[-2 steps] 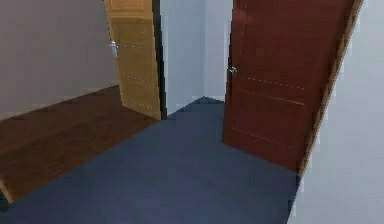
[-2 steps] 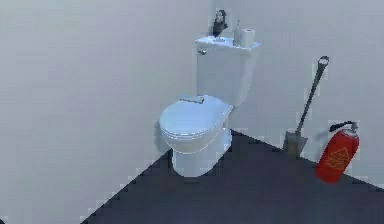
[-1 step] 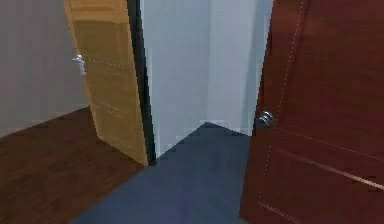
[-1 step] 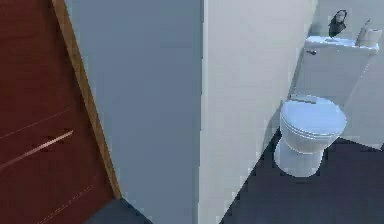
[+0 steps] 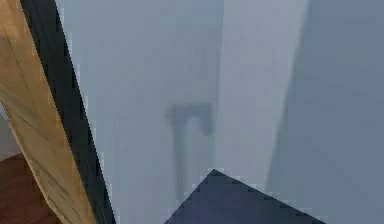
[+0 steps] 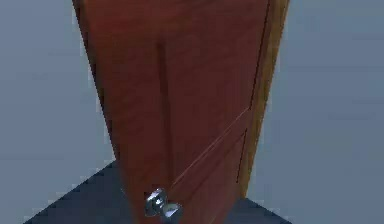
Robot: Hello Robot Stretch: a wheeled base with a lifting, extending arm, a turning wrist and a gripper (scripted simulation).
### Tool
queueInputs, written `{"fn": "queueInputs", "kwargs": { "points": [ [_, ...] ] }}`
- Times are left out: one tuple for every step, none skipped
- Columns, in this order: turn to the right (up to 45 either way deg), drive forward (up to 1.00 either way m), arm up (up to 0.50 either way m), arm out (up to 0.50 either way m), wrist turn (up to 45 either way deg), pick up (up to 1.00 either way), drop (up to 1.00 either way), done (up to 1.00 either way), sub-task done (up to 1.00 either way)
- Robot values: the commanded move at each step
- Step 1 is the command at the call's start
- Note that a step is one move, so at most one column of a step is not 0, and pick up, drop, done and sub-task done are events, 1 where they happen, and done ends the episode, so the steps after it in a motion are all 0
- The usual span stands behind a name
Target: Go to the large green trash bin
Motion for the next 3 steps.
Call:
{"fn": "queueInputs", "kwargs": {
  "points": [
    [33.0, 0.00, 0.00, 0.00, 0.0, 0.00, 0.00, 0.00, 0.00],
    [0.0, 0.45, 0.00, 0.00, 0.0, 0.00, 0.00, 0.00, 0.00],
    [45.0, 0.00, 0.00, 0.00, 0.0, 0.00, 0.00, 0.00, 0.00]
  ]
}}
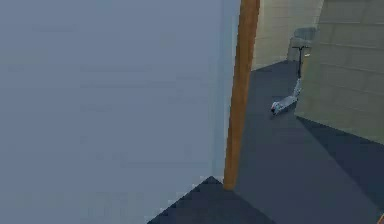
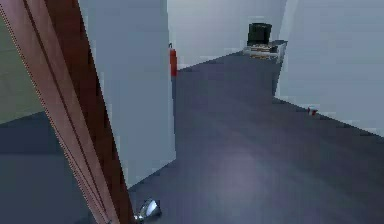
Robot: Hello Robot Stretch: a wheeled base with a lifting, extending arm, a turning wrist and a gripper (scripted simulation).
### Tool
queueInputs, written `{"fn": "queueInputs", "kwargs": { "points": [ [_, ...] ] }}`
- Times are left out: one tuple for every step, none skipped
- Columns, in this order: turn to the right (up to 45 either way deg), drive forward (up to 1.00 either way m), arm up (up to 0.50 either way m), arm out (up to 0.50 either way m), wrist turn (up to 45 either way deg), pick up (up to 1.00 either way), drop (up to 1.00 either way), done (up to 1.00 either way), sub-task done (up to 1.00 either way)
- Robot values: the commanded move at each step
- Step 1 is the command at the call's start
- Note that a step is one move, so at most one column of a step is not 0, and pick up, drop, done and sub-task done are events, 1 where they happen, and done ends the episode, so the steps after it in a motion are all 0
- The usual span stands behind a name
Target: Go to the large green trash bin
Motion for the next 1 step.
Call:
{"fn": "queueInputs", "kwargs": {
  "points": [
    [30.0, 0.00, 0.00, 0.00, 0.0, 0.00, 0.00, 0.00, 0.00]
  ]
}}
